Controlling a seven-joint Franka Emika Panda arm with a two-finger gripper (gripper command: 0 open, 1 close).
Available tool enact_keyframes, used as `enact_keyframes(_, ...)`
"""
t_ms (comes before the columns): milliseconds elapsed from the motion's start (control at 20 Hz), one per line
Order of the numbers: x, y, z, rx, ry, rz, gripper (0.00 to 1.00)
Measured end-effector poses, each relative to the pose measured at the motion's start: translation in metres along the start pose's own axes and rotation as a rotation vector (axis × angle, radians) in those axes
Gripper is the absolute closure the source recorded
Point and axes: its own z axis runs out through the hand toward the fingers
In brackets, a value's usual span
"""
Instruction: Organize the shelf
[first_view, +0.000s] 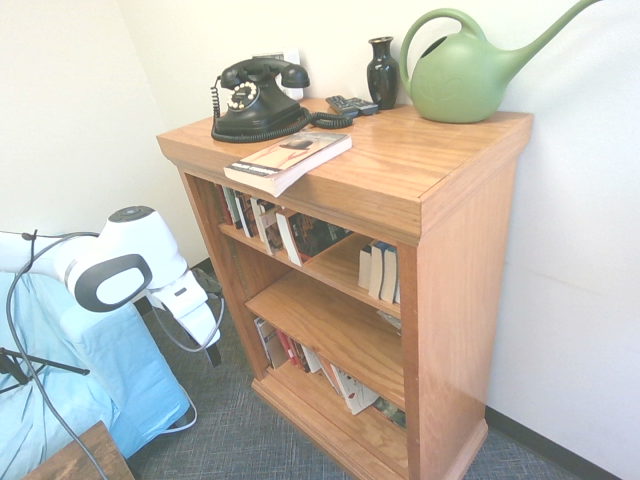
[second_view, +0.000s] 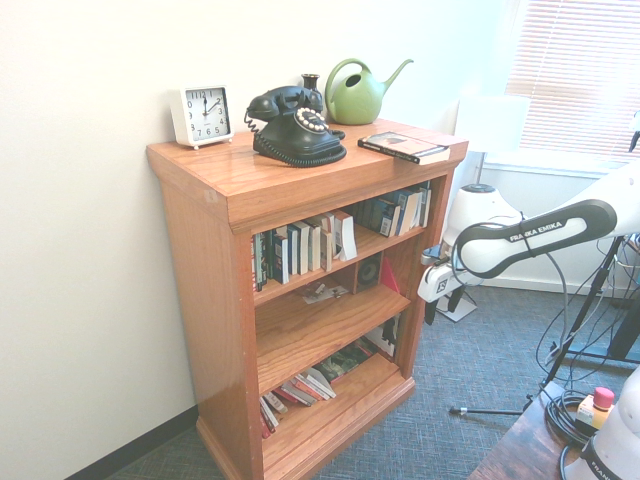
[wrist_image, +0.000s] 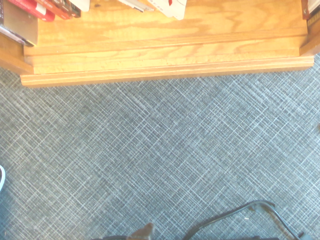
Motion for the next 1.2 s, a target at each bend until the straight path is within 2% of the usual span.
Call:
enact_keyframes(150,0.001,0.000,0.000,-0.004,0.005,-0.002,0.00)
enact_keyframes(300,0.011,0.000,-0.012,-0.026,0.083,-0.032,0.00)
enact_keyframes(500,0.032,-0.003,-0.064,-0.081,0.300,-0.090,0.00)
enact_keyframes(800,0.042,-0.020,-0.144,-0.213,0.613,-0.206,0.00)
enact_keyframes(1050,0.037,-0.038,-0.189,-0.342,0.868,-0.302,0.00)
enact_keyframes(1200,0.036,-0.046,-0.211,-0.416,0.988,-0.348,0.00)
